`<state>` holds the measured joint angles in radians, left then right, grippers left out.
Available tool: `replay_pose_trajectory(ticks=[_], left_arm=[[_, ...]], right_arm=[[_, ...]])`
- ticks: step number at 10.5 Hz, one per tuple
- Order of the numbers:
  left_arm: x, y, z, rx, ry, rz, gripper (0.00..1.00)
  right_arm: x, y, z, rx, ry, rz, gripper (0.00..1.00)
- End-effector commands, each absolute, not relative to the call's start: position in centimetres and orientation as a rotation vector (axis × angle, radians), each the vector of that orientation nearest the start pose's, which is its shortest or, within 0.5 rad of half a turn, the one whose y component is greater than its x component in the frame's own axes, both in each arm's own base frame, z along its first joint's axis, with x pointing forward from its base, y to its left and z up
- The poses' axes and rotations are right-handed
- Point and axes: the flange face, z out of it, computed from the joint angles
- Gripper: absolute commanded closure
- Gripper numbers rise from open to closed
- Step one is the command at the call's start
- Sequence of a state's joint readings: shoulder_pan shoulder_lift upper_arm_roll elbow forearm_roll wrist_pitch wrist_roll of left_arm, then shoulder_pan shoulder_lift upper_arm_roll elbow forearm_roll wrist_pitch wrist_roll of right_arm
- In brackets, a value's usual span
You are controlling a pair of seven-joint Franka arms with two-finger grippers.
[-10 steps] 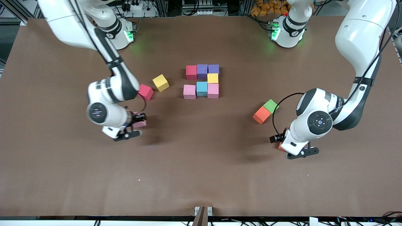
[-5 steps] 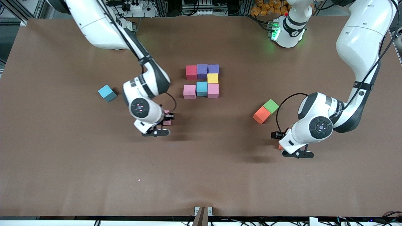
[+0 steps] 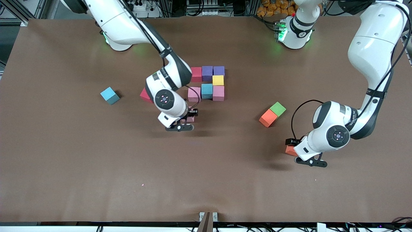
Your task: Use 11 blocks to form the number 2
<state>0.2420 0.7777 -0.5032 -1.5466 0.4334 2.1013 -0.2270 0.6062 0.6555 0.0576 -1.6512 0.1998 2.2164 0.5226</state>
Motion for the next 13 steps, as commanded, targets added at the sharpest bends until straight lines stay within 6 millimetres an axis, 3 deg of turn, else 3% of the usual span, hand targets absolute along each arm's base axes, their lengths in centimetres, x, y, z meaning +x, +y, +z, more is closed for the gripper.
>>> replay_pose_trajectory(ticks=[1,3,6,9,13], left_arm=[[68.4,-11.7,22.0,-3.089,0.316,0.138,0.00],[68.5,-11.2,21.8,-3.057,0.337,0.128,0.00],[68.4,-11.2,20.8,-3.028,0.371,0.131,0.00],[68.6,-11.4,20.4,-3.040,0.379,0.099,0.04],[68.6,-11.4,20.5,-3.040,0.386,0.096,0.62]], right_arm=[[52.1,42.7,21.8,-3.019,0.021,0.301,0.93],[50.6,44.0,21.5,-3.031,0.015,0.319,0.92],[49.5,43.9,20.8,-3.046,0.004,0.354,0.89],[47.9,45.2,20.5,-3.056,0.003,0.367,0.88],[47.4,44.9,19.6,-3.073,-0.005,0.375,0.86]])
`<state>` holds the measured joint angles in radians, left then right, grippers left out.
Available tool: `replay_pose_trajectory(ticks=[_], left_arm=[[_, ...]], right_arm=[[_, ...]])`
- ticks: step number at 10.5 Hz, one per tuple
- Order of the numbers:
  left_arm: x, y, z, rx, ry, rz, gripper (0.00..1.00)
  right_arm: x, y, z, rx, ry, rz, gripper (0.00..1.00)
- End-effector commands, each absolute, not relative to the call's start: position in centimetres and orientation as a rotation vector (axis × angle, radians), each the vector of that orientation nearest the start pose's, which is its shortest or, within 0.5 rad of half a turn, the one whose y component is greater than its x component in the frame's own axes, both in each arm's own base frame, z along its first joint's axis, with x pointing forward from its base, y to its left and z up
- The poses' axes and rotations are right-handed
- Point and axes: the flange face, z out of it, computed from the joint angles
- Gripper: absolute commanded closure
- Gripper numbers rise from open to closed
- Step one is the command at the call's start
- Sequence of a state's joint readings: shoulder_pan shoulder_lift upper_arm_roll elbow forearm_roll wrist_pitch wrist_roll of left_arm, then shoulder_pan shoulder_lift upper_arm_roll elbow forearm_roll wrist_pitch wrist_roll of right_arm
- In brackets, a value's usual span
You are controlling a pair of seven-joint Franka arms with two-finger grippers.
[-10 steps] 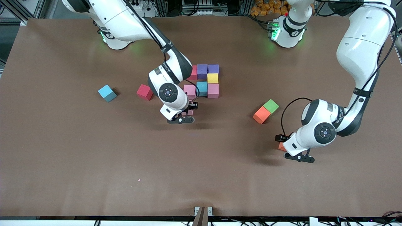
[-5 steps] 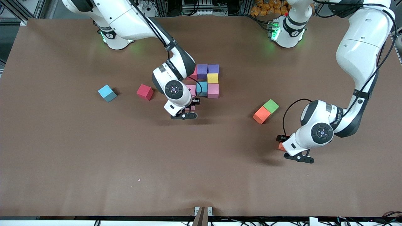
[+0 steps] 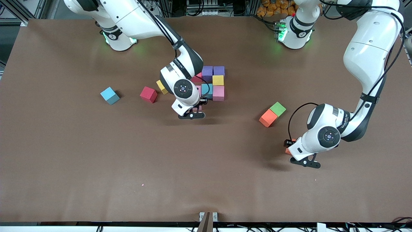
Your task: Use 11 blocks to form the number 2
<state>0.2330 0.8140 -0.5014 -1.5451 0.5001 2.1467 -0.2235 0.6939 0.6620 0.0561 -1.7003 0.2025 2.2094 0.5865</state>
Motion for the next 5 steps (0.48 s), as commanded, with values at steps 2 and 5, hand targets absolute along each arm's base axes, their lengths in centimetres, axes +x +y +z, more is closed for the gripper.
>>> replay_pose_trajectory(ticks=[2,5], left_arm=[[69.0,-11.3,21.0,-3.042,0.379,0.079,0.71],[69.7,-11.7,22.9,-3.053,0.352,0.028,0.72]], right_arm=[[47.3,44.8,19.5,-3.076,-0.008,0.377,0.85],[47.3,44.9,19.5,-3.077,0.010,0.379,0.01]])
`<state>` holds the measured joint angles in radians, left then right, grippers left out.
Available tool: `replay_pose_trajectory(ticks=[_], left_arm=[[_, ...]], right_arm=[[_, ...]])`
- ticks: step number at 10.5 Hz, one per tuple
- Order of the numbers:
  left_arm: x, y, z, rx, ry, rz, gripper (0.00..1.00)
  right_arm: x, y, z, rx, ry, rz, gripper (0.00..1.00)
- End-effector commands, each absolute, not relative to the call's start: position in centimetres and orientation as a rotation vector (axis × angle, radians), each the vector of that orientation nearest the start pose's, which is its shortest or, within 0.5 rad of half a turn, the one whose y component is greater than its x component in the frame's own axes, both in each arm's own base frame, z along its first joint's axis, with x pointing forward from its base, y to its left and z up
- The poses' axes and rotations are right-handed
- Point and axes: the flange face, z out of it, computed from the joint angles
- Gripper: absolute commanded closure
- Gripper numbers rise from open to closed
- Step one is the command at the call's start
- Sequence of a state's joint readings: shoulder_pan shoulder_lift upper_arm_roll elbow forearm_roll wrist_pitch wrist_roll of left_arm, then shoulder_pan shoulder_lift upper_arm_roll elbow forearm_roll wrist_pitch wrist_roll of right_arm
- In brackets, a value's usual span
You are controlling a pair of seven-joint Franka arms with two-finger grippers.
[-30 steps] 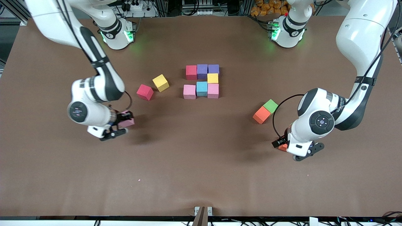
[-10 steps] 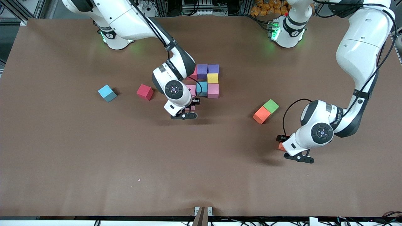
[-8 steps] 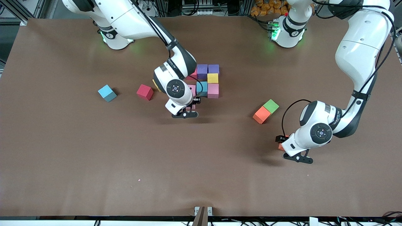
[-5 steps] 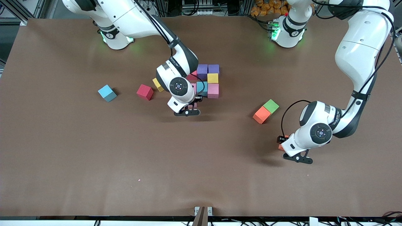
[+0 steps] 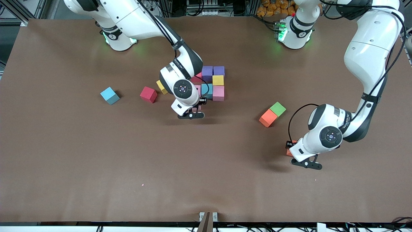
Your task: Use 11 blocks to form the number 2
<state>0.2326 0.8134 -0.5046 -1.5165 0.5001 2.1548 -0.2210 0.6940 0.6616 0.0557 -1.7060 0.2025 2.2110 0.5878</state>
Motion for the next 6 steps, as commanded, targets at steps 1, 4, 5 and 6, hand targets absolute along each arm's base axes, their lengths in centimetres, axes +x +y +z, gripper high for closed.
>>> replay_pose_trajectory(ticks=[1,4,5,6], left_arm=[[69.7,-12.1,23.6,-3.052,0.357,0.017,0.73],[69.5,-14.6,25.0,-3.051,0.337,-0.017,0.75],[69.1,-16.5,25.6,-3.051,0.316,-0.029,0.75],[68.5,-19.0,25.8,-3.066,0.271,-0.036,0.75]], right_arm=[[47.5,45.0,19.9,-3.076,0.044,0.375,0.00],[48.6,45.0,24.1,-3.058,0.052,0.351,0.00],[49.2,44.5,25.8,-3.070,0.052,0.395,0.00],[50.0,43.3,27.3,-3.076,0.071,0.418,0.00]])
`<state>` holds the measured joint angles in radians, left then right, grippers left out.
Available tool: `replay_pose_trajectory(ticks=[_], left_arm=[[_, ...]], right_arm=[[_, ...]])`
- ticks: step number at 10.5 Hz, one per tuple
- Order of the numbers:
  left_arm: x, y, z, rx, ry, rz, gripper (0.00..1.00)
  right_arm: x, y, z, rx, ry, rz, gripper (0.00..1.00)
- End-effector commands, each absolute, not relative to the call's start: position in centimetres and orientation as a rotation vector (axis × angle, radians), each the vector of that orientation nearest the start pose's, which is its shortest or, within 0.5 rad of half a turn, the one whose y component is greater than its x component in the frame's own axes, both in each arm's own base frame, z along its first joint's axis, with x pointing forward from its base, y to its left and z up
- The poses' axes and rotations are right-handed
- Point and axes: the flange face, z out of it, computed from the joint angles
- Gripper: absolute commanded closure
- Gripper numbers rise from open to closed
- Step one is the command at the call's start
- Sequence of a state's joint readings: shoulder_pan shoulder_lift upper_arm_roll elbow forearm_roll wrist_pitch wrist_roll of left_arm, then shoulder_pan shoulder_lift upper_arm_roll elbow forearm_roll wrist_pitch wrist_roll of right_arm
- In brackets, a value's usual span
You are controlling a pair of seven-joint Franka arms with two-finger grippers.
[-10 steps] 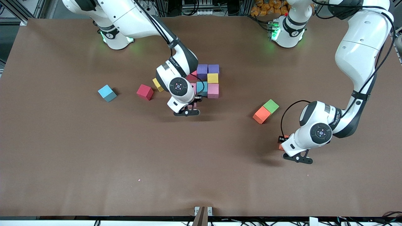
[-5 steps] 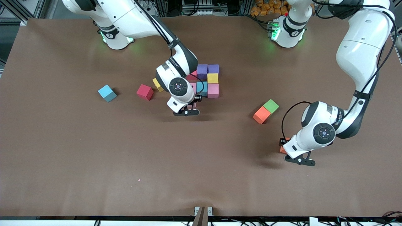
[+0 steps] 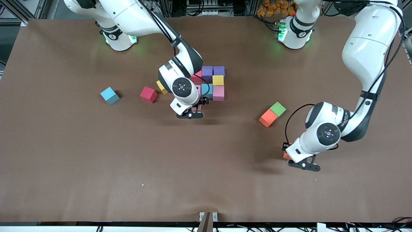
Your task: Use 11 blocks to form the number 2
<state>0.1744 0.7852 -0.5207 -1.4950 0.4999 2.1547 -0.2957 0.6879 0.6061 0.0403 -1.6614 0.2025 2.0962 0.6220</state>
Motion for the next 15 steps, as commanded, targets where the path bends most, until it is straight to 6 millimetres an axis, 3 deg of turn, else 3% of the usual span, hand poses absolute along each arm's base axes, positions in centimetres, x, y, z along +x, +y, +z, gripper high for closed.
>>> replay_pose_trajectory(ticks=[1,5,7,9,12,14,15], left_arm=[[68.4,-21.0,26.5,-3.087,0.209,-0.055,0.75],[66.3,-29.0,27.0,-3.130,0.115,-0.068,0.76],[65.6,-32.4,26.8,-3.145,0.085,-0.079,0.76],[64.6,-35.8,26.3,-3.164,0.057,-0.085,0.77],[62.9,-39.6,25.1,-3.160,0.028,-0.095,0.78],[60.9,-43.0,23.2,-3.166,-0.040,-0.119,0.79],[59.8,-44.6,22.5,-3.172,-0.056,-0.142,0.79]], right_arm=[[50.8,41.3,28.1,-3.079,0.099,0.431,0.00],[49.3,34.1,27.3,-3.128,0.006,0.498,0.00],[48.9,27.4,25.6,-3.135,0.150,0.534,0.00],[47.6,23.0,24.4,-3.123,0.255,0.499,0.00],[45.4,20.4,24.1,-3.121,0.306,0.502,0.00],[45.6,17.1,23.6,-3.103,0.409,0.527,0.00],[45.2,17.0,23.1,-3.098,0.421,0.536,0.00]])
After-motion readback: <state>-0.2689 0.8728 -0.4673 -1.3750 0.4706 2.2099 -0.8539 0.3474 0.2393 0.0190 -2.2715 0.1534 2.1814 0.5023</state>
